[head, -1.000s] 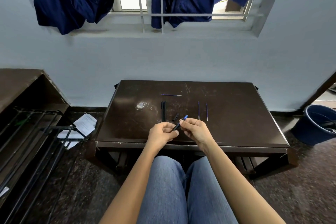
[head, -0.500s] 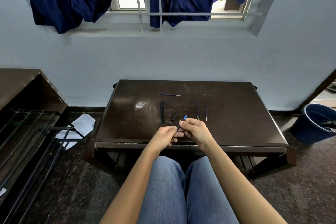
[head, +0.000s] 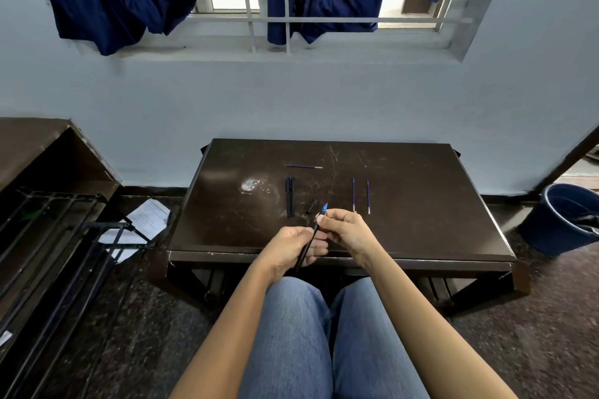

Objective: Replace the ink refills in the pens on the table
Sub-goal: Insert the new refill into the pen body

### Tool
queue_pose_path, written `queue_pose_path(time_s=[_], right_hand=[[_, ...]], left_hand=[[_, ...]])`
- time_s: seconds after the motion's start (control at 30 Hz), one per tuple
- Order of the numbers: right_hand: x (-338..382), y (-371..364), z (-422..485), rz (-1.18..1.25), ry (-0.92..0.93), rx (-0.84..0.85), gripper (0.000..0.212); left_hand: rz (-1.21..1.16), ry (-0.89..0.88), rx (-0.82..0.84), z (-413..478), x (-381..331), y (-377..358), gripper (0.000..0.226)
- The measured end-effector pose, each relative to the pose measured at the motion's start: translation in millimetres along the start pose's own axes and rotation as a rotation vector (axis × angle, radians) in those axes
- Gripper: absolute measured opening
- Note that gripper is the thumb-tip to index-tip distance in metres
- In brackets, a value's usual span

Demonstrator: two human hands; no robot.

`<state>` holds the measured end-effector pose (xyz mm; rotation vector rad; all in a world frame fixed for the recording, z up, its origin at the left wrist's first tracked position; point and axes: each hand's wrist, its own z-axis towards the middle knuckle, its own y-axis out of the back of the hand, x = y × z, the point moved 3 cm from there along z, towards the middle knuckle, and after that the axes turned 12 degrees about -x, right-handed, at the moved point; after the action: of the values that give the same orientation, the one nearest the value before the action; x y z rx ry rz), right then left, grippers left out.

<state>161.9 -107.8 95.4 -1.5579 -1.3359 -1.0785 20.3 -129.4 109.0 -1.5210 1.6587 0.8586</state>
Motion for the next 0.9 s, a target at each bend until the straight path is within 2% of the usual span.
queue_pose_path(time_s=[0.1,0.2,0.37,0.53,0.63,0.77,0.83,0.9], right_hand=[[-2,0,2,-0.021,-0.006,-0.02,0.026],[-4,-1,4,-0.045,-0.009,-0.043,0.028],[-6,1,8,-0.02,-0.014,-0.018,0.03],[-11,0,14,-0.013,-0.034,-0.018,0.028],[-13,0,17,0.006,-0.042,-0.011,0.025],[-15,-2,22,0.09,-0.083,0.102,0.01],[-15,-5,27,0.25,-0.168,0.172,0.022],[-13,-8,30,0.309,-0.219,0.203,0.028]], left_hand=[[0.002,-0.082,-0.093,3,0,5,0.019],[0.015,-0.112,-0.177,8,1,5,0.022],[0.044,0.027,-0.037,5,1,-7,0.036],[-0.006,-0.033,-0.074,13,1,-2,0.022],[0.012,0.021,-0.005,14,-1,-3,0.029],[-0.025,0.139,0.119,20,-2,-2,0.04],[-0.109,0.17,0.124,25,-1,1,0.035],[-0.162,0.188,0.134,30,1,3,0.03]])
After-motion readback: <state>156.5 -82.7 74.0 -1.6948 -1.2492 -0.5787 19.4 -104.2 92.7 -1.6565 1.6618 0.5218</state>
